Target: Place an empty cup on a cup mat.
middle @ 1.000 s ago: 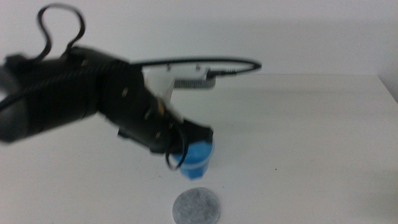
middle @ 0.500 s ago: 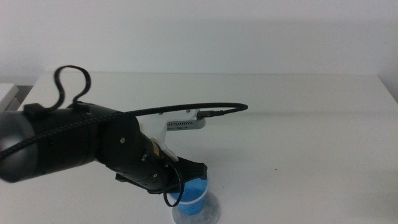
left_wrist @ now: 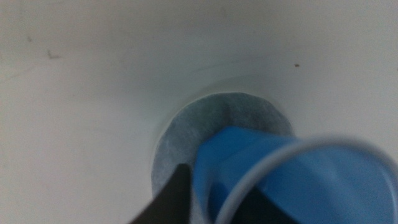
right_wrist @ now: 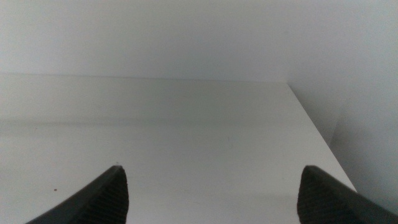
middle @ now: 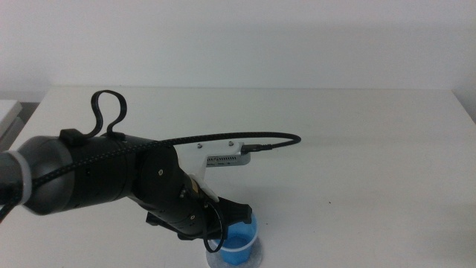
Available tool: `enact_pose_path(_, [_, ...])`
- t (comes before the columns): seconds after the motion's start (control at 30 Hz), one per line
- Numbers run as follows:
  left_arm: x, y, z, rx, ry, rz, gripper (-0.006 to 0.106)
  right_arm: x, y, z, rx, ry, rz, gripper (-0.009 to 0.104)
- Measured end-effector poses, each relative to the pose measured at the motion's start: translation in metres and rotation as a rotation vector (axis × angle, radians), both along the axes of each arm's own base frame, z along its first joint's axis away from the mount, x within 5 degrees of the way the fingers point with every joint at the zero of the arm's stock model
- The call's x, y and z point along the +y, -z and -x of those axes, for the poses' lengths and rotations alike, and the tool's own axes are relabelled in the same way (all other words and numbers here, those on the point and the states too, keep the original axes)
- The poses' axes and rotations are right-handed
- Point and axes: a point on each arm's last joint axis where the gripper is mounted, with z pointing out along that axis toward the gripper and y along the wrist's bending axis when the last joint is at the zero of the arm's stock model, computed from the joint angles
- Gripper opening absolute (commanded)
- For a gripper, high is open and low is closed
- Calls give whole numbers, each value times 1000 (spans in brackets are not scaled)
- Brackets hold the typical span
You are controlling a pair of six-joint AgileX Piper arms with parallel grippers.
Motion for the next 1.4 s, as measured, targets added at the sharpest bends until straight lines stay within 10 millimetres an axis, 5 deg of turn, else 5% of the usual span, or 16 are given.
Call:
enact_pose_path(0.23, [3, -12, 6, -25, 124, -17, 93, 0, 0, 0, 0, 0, 0, 93])
enact_pose_path(0.5, [49, -108, 38, -353, 205, -22, 94, 0, 0, 0, 0, 0, 0, 93])
enact_pose_path(0.77, [98, -156, 85, -589, 237, -122, 94, 0, 0, 0, 0, 0, 0, 93])
enact_pose_path(1.03, [146, -134, 119, -808, 46, -112, 94, 0, 0, 0, 0, 0, 0, 93])
enact_pose_path(1.4, [183, -31, 167, -1081, -275, -23, 94, 0, 0, 0, 0, 0, 0, 93])
